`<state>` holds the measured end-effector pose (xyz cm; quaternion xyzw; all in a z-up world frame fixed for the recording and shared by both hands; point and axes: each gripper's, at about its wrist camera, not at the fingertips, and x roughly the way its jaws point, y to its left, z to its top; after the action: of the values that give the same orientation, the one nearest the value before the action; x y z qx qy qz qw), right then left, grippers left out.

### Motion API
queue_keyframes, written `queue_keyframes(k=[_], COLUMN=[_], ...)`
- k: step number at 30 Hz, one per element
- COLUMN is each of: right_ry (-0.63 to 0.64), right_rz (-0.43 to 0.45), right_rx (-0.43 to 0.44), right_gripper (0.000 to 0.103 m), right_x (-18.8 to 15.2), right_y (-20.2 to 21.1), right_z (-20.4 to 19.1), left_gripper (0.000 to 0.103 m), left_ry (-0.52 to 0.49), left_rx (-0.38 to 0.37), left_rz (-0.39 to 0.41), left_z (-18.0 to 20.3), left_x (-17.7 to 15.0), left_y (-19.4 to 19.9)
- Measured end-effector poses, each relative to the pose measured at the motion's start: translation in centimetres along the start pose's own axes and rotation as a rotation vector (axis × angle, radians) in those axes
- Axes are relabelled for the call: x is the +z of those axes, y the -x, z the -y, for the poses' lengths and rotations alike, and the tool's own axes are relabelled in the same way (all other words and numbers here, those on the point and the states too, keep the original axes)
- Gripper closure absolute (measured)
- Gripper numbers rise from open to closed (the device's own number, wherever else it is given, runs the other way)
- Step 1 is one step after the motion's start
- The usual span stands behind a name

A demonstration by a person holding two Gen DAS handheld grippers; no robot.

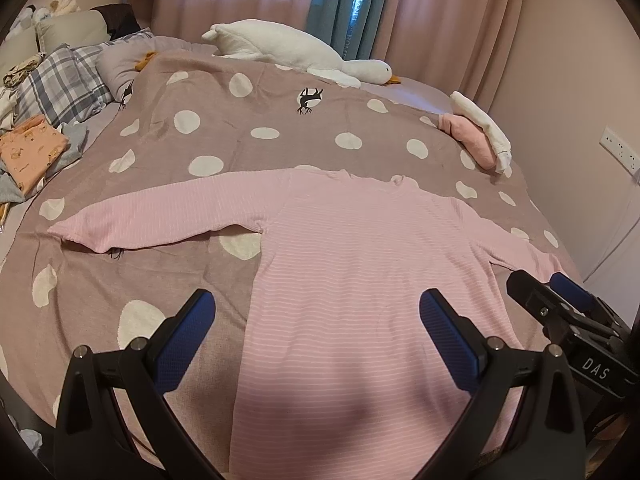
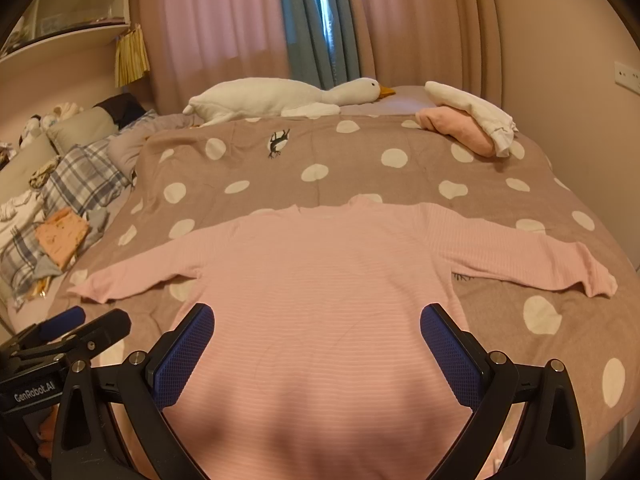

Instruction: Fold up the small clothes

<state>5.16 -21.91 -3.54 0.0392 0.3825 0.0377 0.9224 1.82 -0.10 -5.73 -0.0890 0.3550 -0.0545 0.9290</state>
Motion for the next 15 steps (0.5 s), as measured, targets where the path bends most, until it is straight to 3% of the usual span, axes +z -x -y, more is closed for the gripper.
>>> queue_keyframes(k=[15], right_ry=[0.004], right_rz=[-0.019], right_rx=[0.003], right_gripper=[0.001], right_x=[-0.17], right_y=[-0.75], right_z=[-0.26], left_gripper=[0.002], left_ry=[0.011], left_rx=[-0.016], left_rz=[-0.017], left_z=[-0.27], left_x=[0.09], left_y=[-0.62])
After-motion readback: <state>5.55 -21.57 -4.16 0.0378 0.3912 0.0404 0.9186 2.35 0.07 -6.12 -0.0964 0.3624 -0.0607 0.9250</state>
